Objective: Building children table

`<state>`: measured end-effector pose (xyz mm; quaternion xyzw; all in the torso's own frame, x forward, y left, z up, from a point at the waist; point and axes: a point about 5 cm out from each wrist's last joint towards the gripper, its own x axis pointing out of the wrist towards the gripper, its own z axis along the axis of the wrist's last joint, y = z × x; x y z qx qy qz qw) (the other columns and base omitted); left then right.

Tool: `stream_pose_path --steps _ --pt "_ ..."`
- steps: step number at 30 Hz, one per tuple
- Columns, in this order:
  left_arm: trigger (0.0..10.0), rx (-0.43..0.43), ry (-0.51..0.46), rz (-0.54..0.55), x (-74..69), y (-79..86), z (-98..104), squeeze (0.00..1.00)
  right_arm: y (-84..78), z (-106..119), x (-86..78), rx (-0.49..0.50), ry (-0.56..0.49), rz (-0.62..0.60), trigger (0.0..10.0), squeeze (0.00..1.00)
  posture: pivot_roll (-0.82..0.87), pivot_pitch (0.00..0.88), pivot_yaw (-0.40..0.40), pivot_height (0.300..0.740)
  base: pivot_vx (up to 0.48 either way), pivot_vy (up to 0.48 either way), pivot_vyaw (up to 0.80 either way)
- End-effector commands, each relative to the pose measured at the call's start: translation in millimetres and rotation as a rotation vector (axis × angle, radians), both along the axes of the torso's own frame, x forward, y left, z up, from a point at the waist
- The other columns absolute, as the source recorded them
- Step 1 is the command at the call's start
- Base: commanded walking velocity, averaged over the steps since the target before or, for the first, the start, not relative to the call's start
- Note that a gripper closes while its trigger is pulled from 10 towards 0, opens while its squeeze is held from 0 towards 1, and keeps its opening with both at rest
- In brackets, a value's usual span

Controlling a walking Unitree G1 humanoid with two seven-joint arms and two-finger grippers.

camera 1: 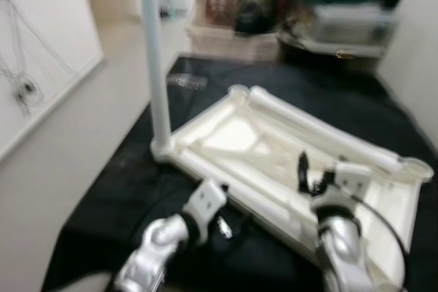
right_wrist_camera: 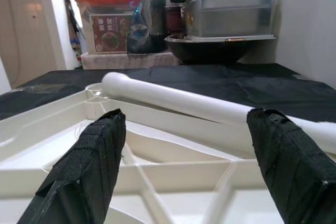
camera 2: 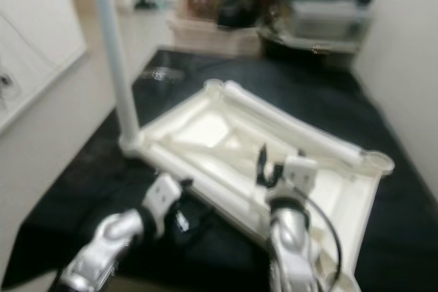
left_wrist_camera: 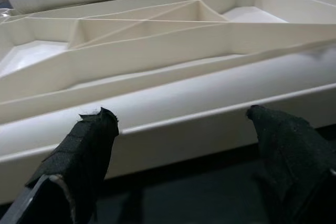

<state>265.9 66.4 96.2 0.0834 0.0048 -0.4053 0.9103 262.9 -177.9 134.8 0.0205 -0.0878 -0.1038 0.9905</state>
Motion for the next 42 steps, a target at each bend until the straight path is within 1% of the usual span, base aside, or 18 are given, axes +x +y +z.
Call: stream_pose_path --steps 1,10,12,15,20,22,24,26,28,31,32,34,35,37,38,39,40,42 --pt "10.0 -0.002 0.013 -0.008 -1.3 -3.1 -2.5 0.00 -5.7 -4.4 -1.3 -0.004 0.031 -0.021 10.0 0.00 0.16 0.000 -0.059 0.740 -0.379 -0.296 0.00" --pt "10.0 -0.003 0.018 -0.008 -2.1 -2.2 -2.8 0.00 -19.4 0.3 4.8 -0.029 0.053 -0.090 10.0 0.00 0.16 0.000 -0.062 0.740 0.000 0.000 0.00" --pt "10.0 -0.003 0.018 -0.008 -2.1 -2.2 -2.8 0.00 -19.4 0.3 4.8 -0.029 0.053 -0.090 10.0 0.00 0.16 0.000 -0.062 0.740 0.000 0.000 0.00" --pt "10.0 -0.002 0.019 -0.009 -3.0 -1.9 -3.3 0.00 -24.1 1.8 5.3 -0.028 0.058 -0.136 10.0 0.00 0.16 0.000 -0.061 0.740 0.000 0.000 0.00" --pt "10.0 -0.001 0.022 -0.010 -4.1 -1.4 -4.4 0.00 -28.6 1.1 3.6 -0.024 0.072 -0.116 10.0 0.00 0.16 0.000 -0.056 0.740 0.000 0.000 0.00" --pt "10.0 -0.005 0.026 -0.007 -4.9 -1.0 -4.9 0.00 -30.2 0.6 1.3 -0.043 0.075 -0.068 10.0 0.00 0.15 0.000 -0.054 0.740 0.000 0.000 0.00" --pt "10.0 -0.007 0.028 -0.005 -5.2 -0.8 -5.0 0.00 -30.1 0.5 0.3 -0.060 0.071 -0.048 10.0 0.00 0.15 0.000 -0.054 0.740 0.000 0.000 0.00" --pt "10.0 -0.011 0.031 0.003 -4.9 -0.2 -4.6 0.00 -28.9 -1.5 0.0 -0.062 0.077 -0.079 10.0 0.00 0.15 0.000 -0.058 0.740 0.000 0.000 0.00" --pt "10.0 -0.024 0.038 0.025 -3.8 1.8 -3.9 0.00 -23.3 -8.9 1.9 -0.148 0.159 -0.160 10.0 0.00 0.15 0.000 -0.058 0.740 0.000 0.000 0.00" --pt "10.0 -0.031 0.044 0.039 -3.2 3.1 -3.4 0.00 -14.5 -9.3 3.8 -0.128 0.135 -0.134 10.0 0.00 0.16 0.000 -0.061 0.740 0.000 0.000 0.00" --pt "10.0 -0.033 0.044 0.041 -3.4 3.3 -3.1 0.00 -11.6 -10.0 4.7 -0.112 0.135 -0.097 10.0 0.00 0.16 0.000 -0.060 0.740 0.000 0.000 0.00" --pt "10.0 -0.034 0.042 0.043 -4.4 3.5 -2.3 0.00 -7.8 -13.7 5.9 -0.078 0.183 -0.019 10.0 0.00 0.16 0.000 -0.060 0.740 0.000 0.000 0.00" --pt "10.0 -0.035 0.041 0.044 -5.1 4.0 -1.9 0.00 -3.2 -10.9 6.0 0.013 0.169 0.063 10.0 0.00 0.16 0.000 -0.058 0.740 0.000 0.000 0.00" --pt "10.0 -0.035 0.041 0.044 -5.1 4.0 -1.9 0.00 -3.2 -10.9 6.0 0.013 0.169 0.063 10.0 0.00 0.16 0.000 -0.058 0.740 0.000 0.000 0.00" --pt "10.0 -0.037 0.043 0.046 -5.9 4.5 -1.6 0.00 0.2 -7.9 6.7 0.108 0.164 0.121 10.0 0.00 0.16 0.000 -0.056 0.740 0.000 0.000 0.00" --pt "10.0 -0.040 0.047 0.047 -8.4 5.5 -0.7 0.00 6.8 0.0 8.6 0.258 0.151 0.204 10.0 0.00 0.16 0.000 -0.057 0.740 0.000 0.000 0.00" --pt "10.0 -0.040 0.047 0.047 -8.4 5.5 -0.7 0.00 6.8 0.0 8.6 0.258 0.151 0.204 10.0 0.00 0.16 0.000 -0.057 0.740 0.000 0.000 0.00" --pt "10.0 -0.041 0.051 0.047 -10.8 6.2 -0.2 0.00 11.3 2.1 8.9 0.343 0.170 0.267 10.0 0.00 0.16 0.000 -0.053 0.740 0.000 0.000 0.00"
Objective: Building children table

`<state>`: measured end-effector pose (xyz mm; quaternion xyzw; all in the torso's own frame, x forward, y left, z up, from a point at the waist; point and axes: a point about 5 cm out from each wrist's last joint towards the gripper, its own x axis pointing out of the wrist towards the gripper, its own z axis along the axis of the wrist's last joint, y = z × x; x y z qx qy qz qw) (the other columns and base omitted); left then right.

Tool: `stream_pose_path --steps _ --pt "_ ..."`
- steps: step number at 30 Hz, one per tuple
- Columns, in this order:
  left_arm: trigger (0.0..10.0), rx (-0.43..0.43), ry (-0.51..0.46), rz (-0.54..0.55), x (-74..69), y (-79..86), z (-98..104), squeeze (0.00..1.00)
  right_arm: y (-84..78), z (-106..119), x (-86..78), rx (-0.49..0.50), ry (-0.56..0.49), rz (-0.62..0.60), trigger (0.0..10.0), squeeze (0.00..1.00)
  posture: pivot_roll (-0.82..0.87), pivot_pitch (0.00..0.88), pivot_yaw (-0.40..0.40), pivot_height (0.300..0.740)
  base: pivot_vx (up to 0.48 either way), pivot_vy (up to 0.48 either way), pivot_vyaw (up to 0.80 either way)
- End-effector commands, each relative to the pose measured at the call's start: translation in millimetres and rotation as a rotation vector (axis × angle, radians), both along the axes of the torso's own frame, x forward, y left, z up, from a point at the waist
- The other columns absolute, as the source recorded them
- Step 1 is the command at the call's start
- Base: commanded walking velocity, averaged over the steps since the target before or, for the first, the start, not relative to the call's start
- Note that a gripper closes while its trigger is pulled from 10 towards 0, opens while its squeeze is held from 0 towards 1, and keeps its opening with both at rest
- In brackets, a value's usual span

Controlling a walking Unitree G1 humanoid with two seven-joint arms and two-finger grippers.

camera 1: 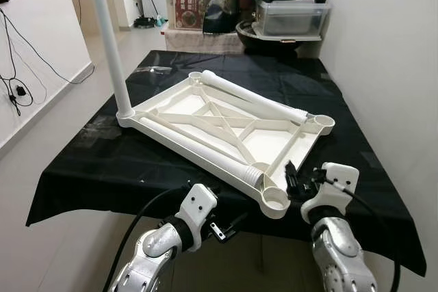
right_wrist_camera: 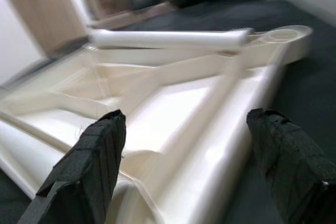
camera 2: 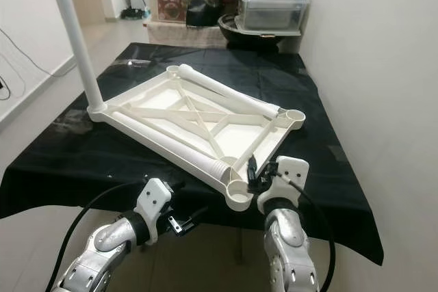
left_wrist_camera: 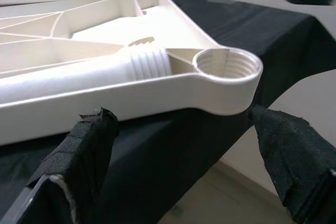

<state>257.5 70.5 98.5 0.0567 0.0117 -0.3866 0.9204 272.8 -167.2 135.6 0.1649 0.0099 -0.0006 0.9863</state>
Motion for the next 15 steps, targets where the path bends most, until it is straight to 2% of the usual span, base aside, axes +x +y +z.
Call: stream_pose_path --steps 1,6,8,11,15 --pt "10.0 0.004 0.021 0.003 -2.4 2.1 -2.4 0.00 0.5 1.3 -1.0 0.053 0.012 0.030 10.0 0.00 0.16 0.000 -0.053 0.740 0.000 0.000 0.00" --pt "10.0 -0.006 0.039 0.013 -7.6 5.4 -0.8 0.00 9.6 -0.6 -14.0 0.252 0.080 0.217 10.0 0.00 0.15 0.000 -0.053 0.740 0.000 0.000 0.00" --pt "10.0 -0.007 0.041 0.014 -8.1 5.6 -0.6 0.00 10.5 -0.6 -15.8 0.272 0.088 0.239 10.0 0.00 0.15 0.000 -0.053 0.740 0.000 0.000 0.00" --pt "10.0 -0.009 0.046 0.011 -10.2 5.7 0.5 0.00 6.8 -6.2 -17.7 0.327 0.194 0.274 10.0 0.00 0.15 0.000 -0.052 0.740 0.000 0.000 0.00" --pt "10.0 -0.008 0.047 0.010 -11.4 5.5 1.2 0.00 4.8 -5.4 -15.8 0.376 0.228 0.288 10.0 0.00 0.15 0.000 -0.054 0.740 0.000 0.000 0.00"
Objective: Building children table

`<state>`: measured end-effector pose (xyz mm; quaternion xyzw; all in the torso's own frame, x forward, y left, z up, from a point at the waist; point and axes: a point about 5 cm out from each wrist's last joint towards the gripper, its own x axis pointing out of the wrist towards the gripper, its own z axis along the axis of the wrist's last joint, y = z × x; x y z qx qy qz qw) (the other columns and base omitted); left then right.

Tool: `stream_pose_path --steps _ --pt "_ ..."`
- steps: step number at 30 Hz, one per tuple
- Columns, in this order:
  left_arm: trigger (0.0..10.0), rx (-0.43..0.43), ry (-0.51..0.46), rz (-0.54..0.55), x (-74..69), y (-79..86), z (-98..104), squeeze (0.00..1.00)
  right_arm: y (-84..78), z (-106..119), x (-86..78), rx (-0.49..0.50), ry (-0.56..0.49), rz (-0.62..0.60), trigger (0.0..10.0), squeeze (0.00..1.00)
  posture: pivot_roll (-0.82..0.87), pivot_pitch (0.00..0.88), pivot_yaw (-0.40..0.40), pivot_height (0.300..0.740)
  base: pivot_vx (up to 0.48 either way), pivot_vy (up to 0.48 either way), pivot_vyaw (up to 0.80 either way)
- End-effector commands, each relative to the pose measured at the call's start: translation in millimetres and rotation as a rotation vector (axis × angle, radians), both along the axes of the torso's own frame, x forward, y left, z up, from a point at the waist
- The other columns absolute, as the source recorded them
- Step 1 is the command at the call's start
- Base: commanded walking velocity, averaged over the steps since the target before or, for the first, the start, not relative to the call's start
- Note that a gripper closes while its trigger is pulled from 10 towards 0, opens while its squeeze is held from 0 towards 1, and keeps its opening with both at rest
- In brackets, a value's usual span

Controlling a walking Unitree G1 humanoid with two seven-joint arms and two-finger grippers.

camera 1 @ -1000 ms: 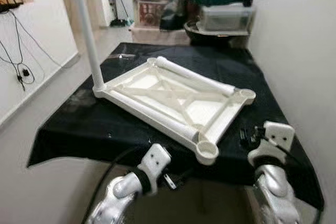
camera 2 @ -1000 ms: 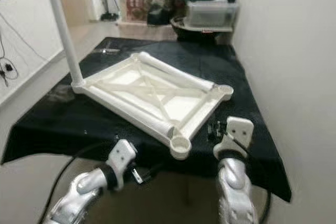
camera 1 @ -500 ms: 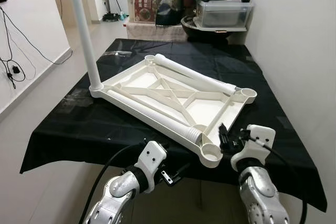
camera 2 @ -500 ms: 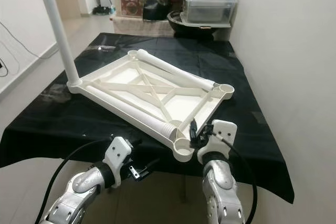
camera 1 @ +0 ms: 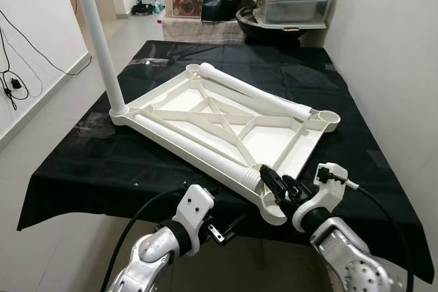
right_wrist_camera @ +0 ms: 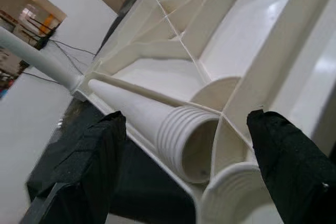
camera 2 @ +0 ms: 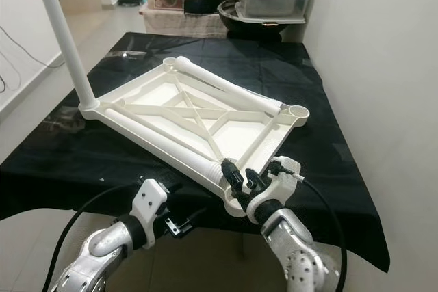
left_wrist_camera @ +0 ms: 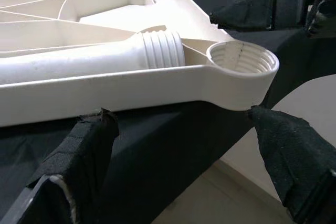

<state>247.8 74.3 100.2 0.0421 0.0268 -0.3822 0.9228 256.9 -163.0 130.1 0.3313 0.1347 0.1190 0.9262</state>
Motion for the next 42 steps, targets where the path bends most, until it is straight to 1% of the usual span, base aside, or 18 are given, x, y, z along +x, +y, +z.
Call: stream_pose_path --steps 1,3,7,9,12,15,22,26,34,39,41,42 --pt "10.0 0.007 0.010 -0.002 -2.3 1.5 -0.3 0.00 -0.1 0.8 0.1 0.034 0.029 0.020 10.0 0.00 0.15 0.000 -0.056 0.740 0.000 0.000 0.00" --pt "10.0 0.004 0.013 0.002 -2.5 2.1 0.8 0.00 0.0 -0.6 3.9 0.037 0.074 0.030 10.0 0.00 0.15 0.000 -0.058 0.740 0.000 0.000 0.00" --pt "10.0 0.002 0.014 0.004 -2.8 2.3 1.5 0.00 1.1 -1.0 7.1 0.045 0.098 0.033 10.0 0.00 0.15 0.000 -0.060 0.740 0.000 0.000 0.00" --pt "10.0 0.000 0.015 0.006 -3.1 1.9 2.3 0.00 3.2 0.9 11.2 0.040 0.113 0.042 10.0 0.00 0.15 0.000 -0.066 0.740 0.000 0.000 0.00" --pt "10.0 -0.004 0.016 0.010 -3.4 1.4 3.3 0.00 7.8 1.3 17.1 0.012 0.142 0.055 10.0 0.00 0.16 0.000 -0.073 0.740 0.000 0.000 0.00" --pt "10.0 -0.008 0.016 0.012 -4.1 0.7 4.1 0.00 9.2 1.4 19.1 -0.002 0.159 0.062 10.0 0.00 0.15 0.000 -0.076 0.740 0.000 0.000 0.00" --pt "10.0 -0.012 0.018 0.013 -5.3 0.0 5.1 0.00 12.5 2.3 19.7 0.029 0.176 0.071 10.0 0.00 0.15 0.000 -0.077 0.740 0.000 0.000 0.00" --pt "10.0 -0.014 0.019 0.012 -6.3 -0.5 6.2 0.00 14.9 3.7 21.9 0.011 0.183 0.089 10.0 0.00 0.15 0.000 -0.081 0.740 0.000 0.000 0.00" --pt "10.0 -0.021 0.023 0.015 -10.4 -1.8 9.3 0.00 20.5 5.4 28.7 0.027 0.205 0.107 10.0 0.00 0.15 0.000 -0.092 0.740 0.000 0.000 0.00" --pt "10.0 -0.027 0.030 0.019 -13.1 -1.8 10.4 0.00 29.3 5.3 33.3 0.065 0.222 0.141 10.0 0.00 0.15 0.000 -0.099 0.740 0.000 0.000 0.00" --pt "10.0 -0.027 0.030 0.019 -13.1 -1.8 10.4 0.00 29.3 5.3 33.3 0.065 0.222 0.141 10.0 0.00 0.15 0.000 -0.099 0.740 0.000 0.000 0.00" --pt "10.0 -0.028 0.031 0.020 -14.1 -1.7 10.6 0.00 33.7 5.4 33.9 0.088 0.225 0.160 10.0 0.00 0.15 0.000 -0.101 0.740 0.000 0.000 0.00"
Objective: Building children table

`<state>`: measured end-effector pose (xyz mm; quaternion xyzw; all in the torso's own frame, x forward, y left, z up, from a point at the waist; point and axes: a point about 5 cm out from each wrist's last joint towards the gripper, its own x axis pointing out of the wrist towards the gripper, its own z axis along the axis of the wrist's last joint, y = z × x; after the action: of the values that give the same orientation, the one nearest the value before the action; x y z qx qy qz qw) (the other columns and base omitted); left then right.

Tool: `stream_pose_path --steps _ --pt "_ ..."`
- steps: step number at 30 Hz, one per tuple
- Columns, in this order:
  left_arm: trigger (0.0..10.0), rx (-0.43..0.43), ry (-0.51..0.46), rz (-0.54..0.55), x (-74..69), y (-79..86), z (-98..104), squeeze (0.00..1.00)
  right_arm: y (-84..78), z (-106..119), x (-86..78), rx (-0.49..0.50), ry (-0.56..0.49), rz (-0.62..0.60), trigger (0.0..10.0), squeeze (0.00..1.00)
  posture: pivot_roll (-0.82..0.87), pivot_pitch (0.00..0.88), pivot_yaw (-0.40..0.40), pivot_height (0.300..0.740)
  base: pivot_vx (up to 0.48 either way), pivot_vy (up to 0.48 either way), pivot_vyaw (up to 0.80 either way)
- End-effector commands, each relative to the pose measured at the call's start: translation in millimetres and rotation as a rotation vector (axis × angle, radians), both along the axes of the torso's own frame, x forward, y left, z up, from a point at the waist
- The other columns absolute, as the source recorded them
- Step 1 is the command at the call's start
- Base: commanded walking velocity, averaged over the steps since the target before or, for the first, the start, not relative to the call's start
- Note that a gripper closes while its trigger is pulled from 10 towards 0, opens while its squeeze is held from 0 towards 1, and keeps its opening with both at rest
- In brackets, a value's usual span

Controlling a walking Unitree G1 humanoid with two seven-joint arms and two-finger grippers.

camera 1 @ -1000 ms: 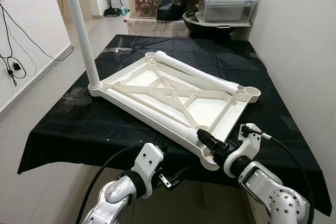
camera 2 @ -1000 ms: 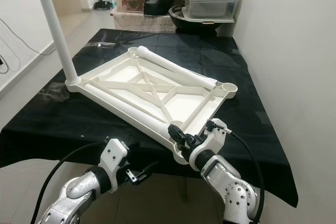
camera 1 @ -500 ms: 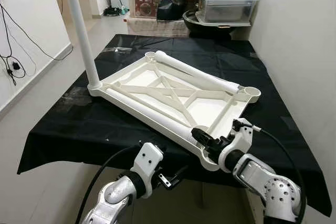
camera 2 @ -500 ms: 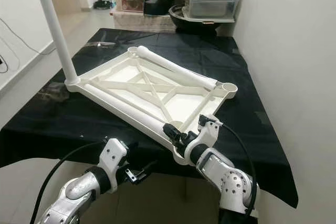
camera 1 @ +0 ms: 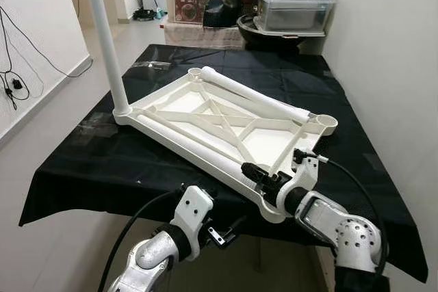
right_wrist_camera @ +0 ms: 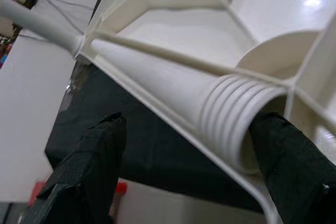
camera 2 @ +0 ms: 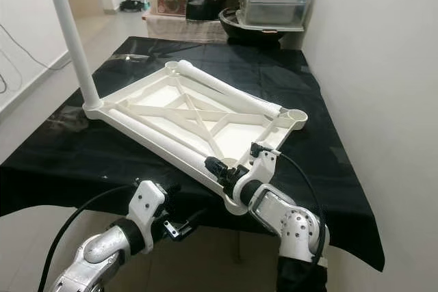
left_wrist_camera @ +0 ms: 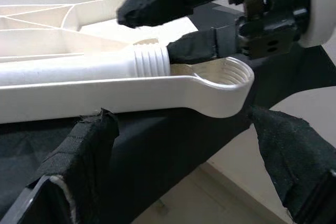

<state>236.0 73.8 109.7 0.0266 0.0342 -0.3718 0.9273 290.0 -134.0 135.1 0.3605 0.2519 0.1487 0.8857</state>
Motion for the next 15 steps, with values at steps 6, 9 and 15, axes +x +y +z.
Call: stream_pose_path --steps 6,9,15 --pt "10.0 -0.006 0.011 -0.002 -3.9 -1.2 2.1 0.00 14.9 -1.4 5.0 0.055 0.028 0.056 10.0 0.00 0.15 0.000 -0.103 0.740 0.000 0.000 0.00" --pt "10.0 -0.007 0.015 -0.001 -4.2 -1.5 2.5 0.00 16.7 -3.0 7.8 0.074 0.039 0.058 10.0 0.00 0.16 0.000 -0.105 0.740 0.000 0.000 0.00" --pt "10.0 -0.003 0.020 -0.002 -4.3 -1.5 1.3 0.00 22.9 16.0 11.8 0.284 -0.064 0.127 10.0 0.00 0.16 0.000 -0.104 0.740 0.000 0.000 0.00"
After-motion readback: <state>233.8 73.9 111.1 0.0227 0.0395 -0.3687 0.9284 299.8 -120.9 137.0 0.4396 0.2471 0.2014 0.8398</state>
